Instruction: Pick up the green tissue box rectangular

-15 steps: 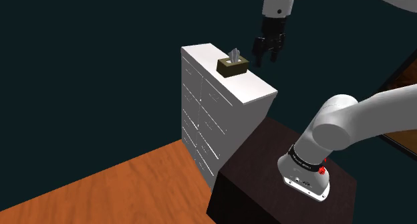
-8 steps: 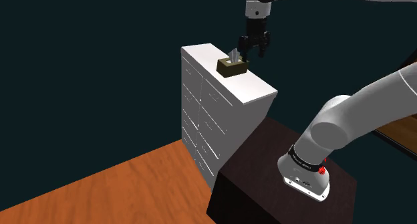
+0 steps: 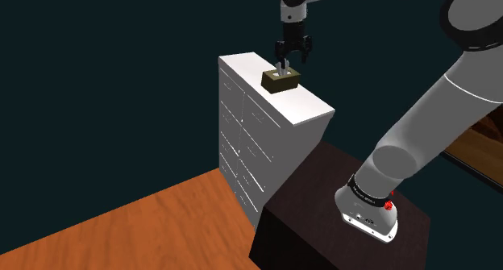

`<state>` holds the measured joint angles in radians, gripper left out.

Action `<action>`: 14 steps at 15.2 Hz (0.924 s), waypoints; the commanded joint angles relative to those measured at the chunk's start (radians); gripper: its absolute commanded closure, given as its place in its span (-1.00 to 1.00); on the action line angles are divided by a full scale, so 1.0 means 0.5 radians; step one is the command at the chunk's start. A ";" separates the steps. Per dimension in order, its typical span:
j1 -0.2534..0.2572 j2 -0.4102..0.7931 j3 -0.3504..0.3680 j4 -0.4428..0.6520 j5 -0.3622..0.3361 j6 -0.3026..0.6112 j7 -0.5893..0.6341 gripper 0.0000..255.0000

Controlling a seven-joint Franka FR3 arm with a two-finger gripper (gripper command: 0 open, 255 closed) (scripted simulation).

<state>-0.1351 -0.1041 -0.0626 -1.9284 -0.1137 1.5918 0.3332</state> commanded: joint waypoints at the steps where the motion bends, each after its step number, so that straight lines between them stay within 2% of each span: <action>1: -0.026 0.155 -0.023 0.141 -0.026 -0.007 0.031 -1.00; 8: -0.115 0.712 -0.115 0.745 -0.082 -0.121 0.114 -1.00; 14: -0.218 1.259 -0.201 1.459 -0.088 -0.340 0.146 -1.00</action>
<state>-0.2365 0.4642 -0.1574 -1.2847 -0.1599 1.4516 0.4011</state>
